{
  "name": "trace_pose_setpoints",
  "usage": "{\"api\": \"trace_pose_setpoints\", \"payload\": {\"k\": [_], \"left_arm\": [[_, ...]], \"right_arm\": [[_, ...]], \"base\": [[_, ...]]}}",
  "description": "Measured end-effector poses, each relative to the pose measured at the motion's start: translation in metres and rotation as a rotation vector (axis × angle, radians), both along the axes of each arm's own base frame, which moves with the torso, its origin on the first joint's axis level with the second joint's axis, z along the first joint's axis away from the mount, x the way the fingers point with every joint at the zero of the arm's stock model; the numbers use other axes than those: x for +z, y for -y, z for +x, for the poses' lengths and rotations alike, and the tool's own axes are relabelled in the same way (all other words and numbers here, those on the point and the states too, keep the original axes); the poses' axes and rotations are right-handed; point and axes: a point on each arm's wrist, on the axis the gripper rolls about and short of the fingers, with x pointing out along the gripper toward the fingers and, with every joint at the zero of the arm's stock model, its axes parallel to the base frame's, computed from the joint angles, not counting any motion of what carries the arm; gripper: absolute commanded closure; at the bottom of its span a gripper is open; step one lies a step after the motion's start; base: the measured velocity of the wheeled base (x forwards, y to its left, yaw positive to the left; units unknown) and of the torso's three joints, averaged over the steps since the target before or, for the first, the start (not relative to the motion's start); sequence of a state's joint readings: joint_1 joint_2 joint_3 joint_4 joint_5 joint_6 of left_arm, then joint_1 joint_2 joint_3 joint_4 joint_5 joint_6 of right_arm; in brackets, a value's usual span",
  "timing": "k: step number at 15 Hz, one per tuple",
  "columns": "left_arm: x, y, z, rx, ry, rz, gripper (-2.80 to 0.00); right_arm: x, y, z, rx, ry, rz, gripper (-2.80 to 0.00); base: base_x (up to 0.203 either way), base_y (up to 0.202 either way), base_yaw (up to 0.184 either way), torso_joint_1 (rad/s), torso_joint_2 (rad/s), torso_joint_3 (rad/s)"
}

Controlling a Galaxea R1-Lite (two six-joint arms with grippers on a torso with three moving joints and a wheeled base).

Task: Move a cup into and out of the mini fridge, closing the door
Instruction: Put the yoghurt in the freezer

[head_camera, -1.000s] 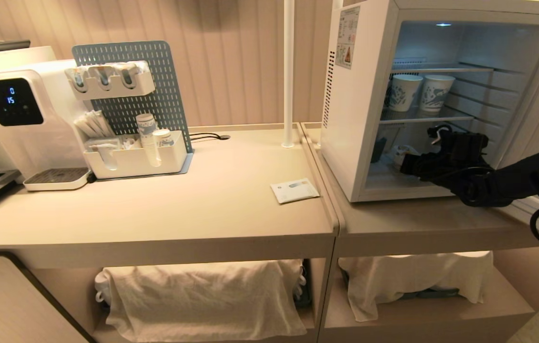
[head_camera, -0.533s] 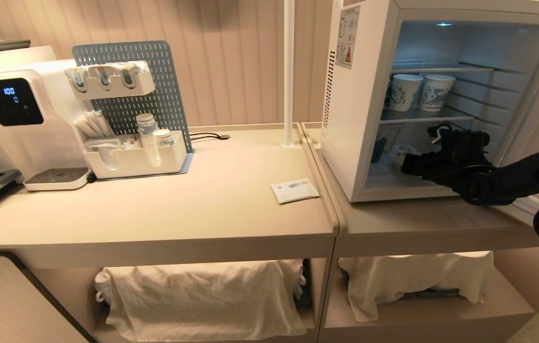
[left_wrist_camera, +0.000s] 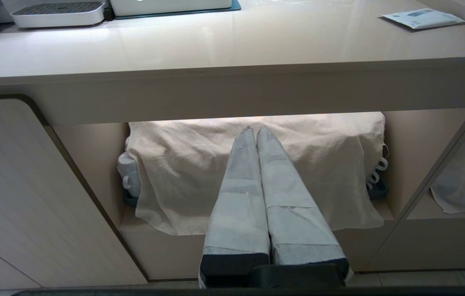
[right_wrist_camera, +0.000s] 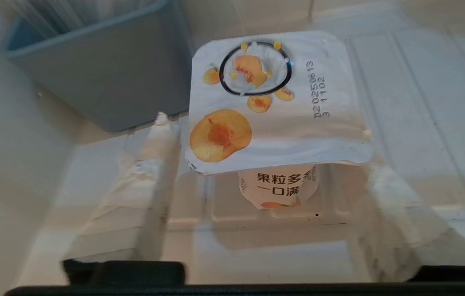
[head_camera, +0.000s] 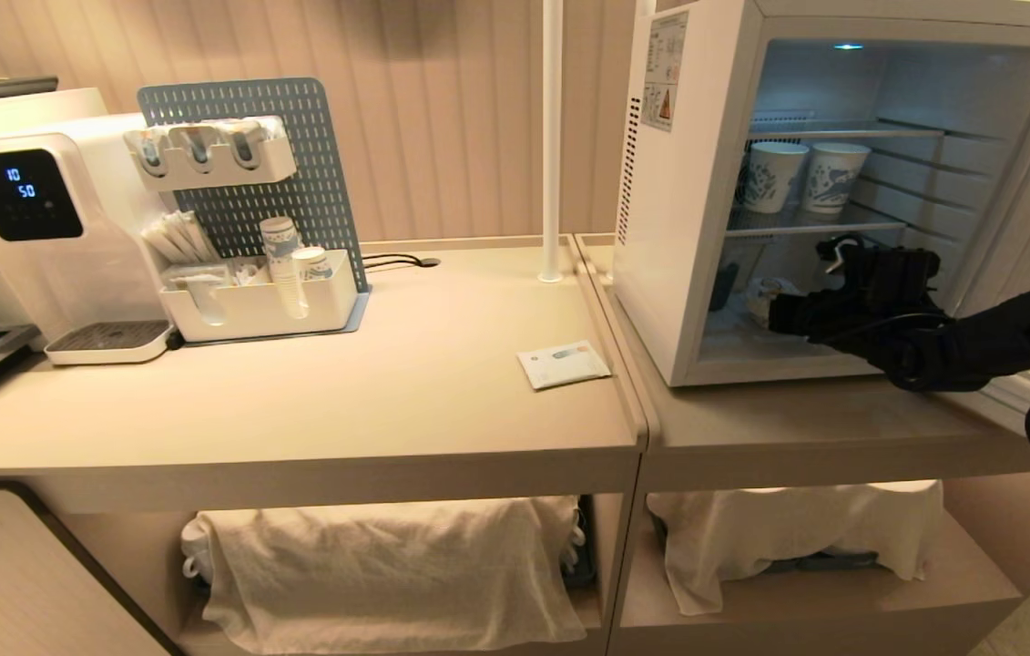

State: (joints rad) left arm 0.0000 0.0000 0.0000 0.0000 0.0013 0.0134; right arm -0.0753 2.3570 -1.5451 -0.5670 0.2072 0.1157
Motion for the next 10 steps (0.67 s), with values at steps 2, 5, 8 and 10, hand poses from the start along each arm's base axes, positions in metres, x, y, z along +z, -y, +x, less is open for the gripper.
{"api": "trace_pose_setpoints", "payload": {"k": [2,5,8,10], "left_arm": [[0.0,0.0,0.0,-0.001,0.0,0.0,0.0],[0.0,0.0,0.0,0.0,0.0,0.0,0.0],[0.0,0.0,0.0,0.0,0.0,0.0,0.0],[0.0,0.0,0.0,0.0,0.0,0.0,0.0]], "right_arm": [[0.003,0.0,-0.003,0.002,0.0,0.0,-2.8],[0.008,-0.001,-0.009,0.004,-0.001,-0.001,-2.8],[0.012,-0.001,-0.016,0.002,-0.006,-0.013,-2.8],[0.015,-0.001,-0.023,0.003,-0.012,-0.023,-2.8]], "base": [[0.0,0.0,0.0,0.0,0.0,0.0],[0.0,0.0,0.0,0.0,0.0,0.0],[0.0,0.0,0.0,0.0,0.0,0.0],[0.0,0.0,0.0,0.0,0.0,0.0]]}}
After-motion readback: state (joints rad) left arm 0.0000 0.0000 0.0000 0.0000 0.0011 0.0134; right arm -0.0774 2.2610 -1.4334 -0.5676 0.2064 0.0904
